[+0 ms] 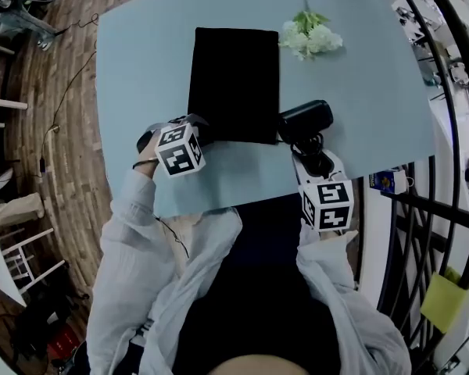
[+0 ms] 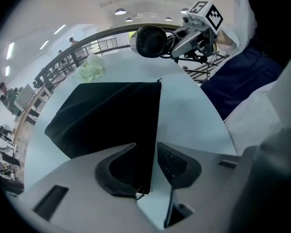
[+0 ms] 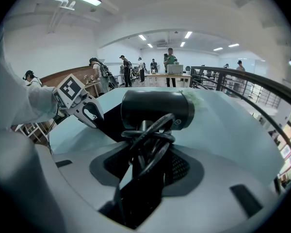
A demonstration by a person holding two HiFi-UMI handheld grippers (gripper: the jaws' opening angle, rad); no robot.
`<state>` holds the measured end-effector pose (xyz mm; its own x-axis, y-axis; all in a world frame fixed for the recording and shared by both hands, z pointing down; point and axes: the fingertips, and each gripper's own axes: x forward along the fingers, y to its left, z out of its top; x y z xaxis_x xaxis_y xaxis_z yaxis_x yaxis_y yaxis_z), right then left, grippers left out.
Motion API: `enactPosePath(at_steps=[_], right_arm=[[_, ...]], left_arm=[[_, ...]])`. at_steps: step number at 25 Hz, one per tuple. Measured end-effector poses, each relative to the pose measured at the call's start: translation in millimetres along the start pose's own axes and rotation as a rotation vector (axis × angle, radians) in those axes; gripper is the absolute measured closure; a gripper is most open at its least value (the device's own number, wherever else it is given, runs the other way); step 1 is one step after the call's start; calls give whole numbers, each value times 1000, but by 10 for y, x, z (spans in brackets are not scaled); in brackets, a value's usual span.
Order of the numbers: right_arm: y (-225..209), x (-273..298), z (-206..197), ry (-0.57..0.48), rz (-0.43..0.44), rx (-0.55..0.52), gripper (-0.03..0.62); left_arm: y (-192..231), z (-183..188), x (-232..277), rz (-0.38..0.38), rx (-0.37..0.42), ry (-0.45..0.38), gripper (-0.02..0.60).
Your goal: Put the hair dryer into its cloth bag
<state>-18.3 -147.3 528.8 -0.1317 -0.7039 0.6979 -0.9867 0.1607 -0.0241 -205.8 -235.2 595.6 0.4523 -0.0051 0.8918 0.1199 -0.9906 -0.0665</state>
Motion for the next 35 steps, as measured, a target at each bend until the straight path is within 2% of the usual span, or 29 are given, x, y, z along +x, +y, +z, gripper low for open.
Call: enactPosePath(at_steps=[5,12,17,26,29,31,35], right_arm=[[48,0,-41,8,20,-9,399],[137,39,-81,14,35,-7,399],[212,57,-58,17,43,-11,399],[274,78,-44,23,58,-17,399],[307,72,-44,22,63,-24,399],[320,61,-43,22,66,-32,399],[323,16,-72,18,77,-36,399]], left_arm=[[-22,-47,118,-32,9,41,462],[-39,-57,141,-51,-18,31,479],[14,-18,79,-65,-74,-15,532],[40,145,-74,-119,-160,-116,540],[7,161,-87,-134,-148,-113,540],[-62,192,-101,-169,-144,-109,540],[-323,317,-97,-303,-193,-121,540]])
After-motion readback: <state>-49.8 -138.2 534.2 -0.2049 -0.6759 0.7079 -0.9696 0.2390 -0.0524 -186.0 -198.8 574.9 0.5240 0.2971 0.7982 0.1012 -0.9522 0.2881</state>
